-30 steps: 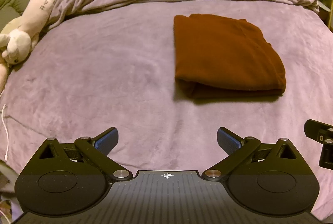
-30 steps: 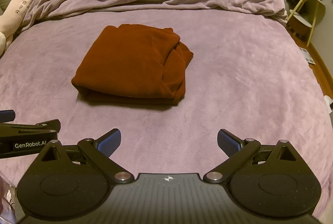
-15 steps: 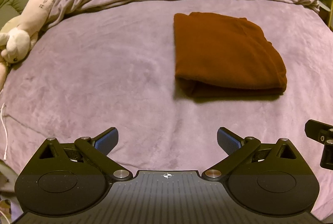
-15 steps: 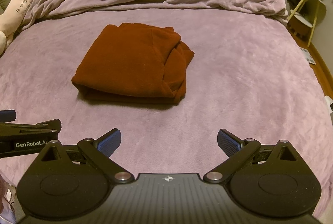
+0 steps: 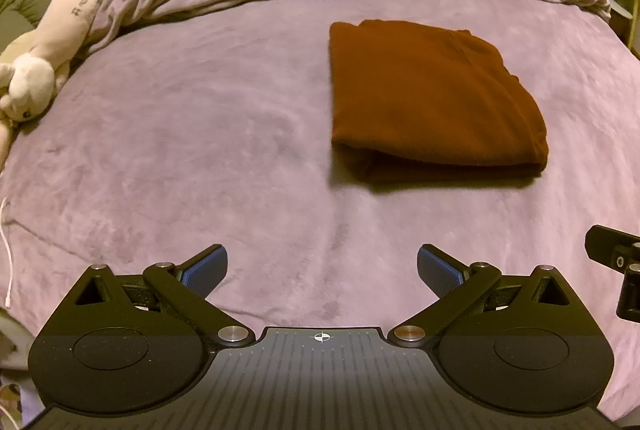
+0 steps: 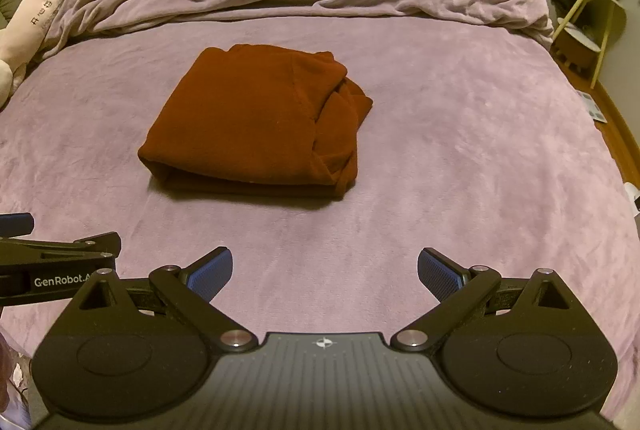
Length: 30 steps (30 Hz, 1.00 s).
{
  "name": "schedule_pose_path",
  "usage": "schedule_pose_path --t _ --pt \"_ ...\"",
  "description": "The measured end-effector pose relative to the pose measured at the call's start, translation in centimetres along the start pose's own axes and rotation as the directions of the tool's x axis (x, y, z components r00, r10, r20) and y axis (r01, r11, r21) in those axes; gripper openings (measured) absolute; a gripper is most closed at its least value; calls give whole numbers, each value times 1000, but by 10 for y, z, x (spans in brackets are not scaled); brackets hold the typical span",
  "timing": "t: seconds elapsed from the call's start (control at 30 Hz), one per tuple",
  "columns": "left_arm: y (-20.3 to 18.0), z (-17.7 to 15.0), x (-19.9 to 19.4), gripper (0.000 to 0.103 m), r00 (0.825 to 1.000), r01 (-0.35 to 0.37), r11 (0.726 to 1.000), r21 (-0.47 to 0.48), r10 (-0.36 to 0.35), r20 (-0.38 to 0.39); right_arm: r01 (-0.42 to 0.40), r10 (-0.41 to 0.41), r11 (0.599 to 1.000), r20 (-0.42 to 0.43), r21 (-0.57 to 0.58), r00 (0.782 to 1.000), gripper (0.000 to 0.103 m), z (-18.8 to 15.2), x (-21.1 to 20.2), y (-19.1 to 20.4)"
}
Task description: Fold small clothes
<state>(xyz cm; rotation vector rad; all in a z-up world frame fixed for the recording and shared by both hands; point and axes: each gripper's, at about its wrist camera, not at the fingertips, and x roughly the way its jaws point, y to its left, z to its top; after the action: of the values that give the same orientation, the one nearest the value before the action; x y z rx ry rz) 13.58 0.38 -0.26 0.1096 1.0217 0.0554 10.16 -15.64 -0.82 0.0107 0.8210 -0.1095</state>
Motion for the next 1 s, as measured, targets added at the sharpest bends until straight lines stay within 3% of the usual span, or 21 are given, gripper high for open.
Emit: schedule_pose_path --t 0.53,1.0 --pt "6 0 -1 103 999 40 998 -37 -41 -21 2 -2 1000 2 4 1000 99 -3 -2 -2" --pt "2 -4 -3 103 1000 16 1000 -15 -16 -12 2 -2 1000 -2 12 1000 99 -4 -3 -4"
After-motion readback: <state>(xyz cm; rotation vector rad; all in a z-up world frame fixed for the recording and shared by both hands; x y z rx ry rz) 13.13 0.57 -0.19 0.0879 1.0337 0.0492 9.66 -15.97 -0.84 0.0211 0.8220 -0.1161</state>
